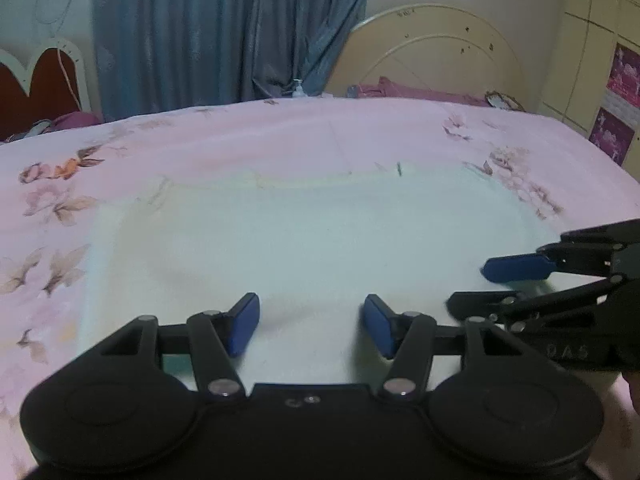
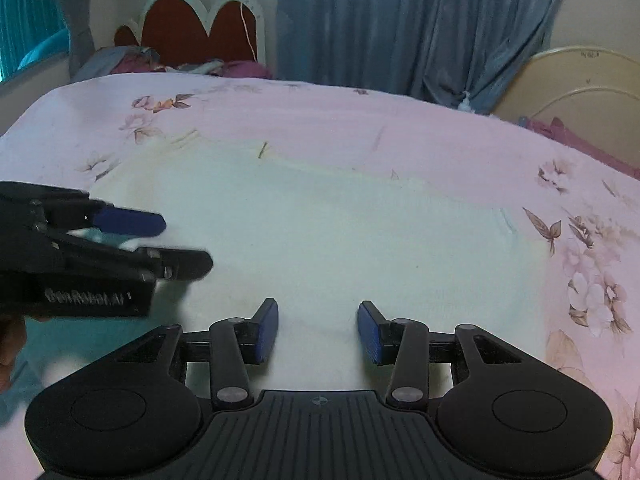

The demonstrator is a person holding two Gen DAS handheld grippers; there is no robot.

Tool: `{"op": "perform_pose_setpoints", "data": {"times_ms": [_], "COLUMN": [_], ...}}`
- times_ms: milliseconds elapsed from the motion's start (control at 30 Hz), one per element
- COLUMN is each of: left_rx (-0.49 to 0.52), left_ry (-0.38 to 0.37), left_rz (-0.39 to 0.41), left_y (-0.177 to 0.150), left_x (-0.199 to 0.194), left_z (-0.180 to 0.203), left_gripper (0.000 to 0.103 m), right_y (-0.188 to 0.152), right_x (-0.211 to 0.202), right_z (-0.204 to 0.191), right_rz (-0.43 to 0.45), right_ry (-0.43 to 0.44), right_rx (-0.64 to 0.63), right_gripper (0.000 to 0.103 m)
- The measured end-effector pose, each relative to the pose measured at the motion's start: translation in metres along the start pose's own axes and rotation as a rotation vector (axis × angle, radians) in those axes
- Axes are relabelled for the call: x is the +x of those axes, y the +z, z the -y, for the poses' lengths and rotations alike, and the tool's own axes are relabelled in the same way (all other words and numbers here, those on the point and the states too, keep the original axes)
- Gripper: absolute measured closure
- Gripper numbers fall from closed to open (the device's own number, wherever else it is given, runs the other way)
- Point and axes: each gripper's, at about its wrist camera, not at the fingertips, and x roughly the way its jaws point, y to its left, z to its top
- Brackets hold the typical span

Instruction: Fold small clothes

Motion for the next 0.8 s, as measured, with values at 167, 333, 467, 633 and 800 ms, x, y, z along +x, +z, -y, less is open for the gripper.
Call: {"op": "perform_pose_setpoints", "data": {"times_ms": [167, 333, 467, 633, 800], "left_rx": [0.025, -0.017, -0.074, -0.072, -0.025], "left_ry": [0.027, 0.096, 0.119, 0.045, 0.008], "left_rz": [-0.003, -0.02, -0.018, 0.045, 0.005], "left_y": [-0.006, -0.025, -0.041, -0.048, -0.061], "left_x": [-0.007, -0.023, -0.04, -0.066, -0.061], "left_z": [0.004, -0.035, -0.058, -0.018, 0.023], "left_gripper": [0.047, 0.047, 0.048, 0.048, 0.048], "right_y": [-0.006, -0.024, -0.043, -0.042, -0.053], "right_x": [-0.007, -0.023, -0.039, -0.076, -0.073], "right_z": [-0.015, 0.013, 0.044, 0.006, -0.047], "right_rz": [-0.027, -0.039, -0.077, 0.03, -0.001], "right_ry": [-0.006, -0.118, -0.172, -0.065, 0.031], "right_rx": [-0.035, 0.001, 0.103, 0.087, 0.016], "right_gripper": [0.06, 0.06, 0.06, 0.06, 0.06]}}
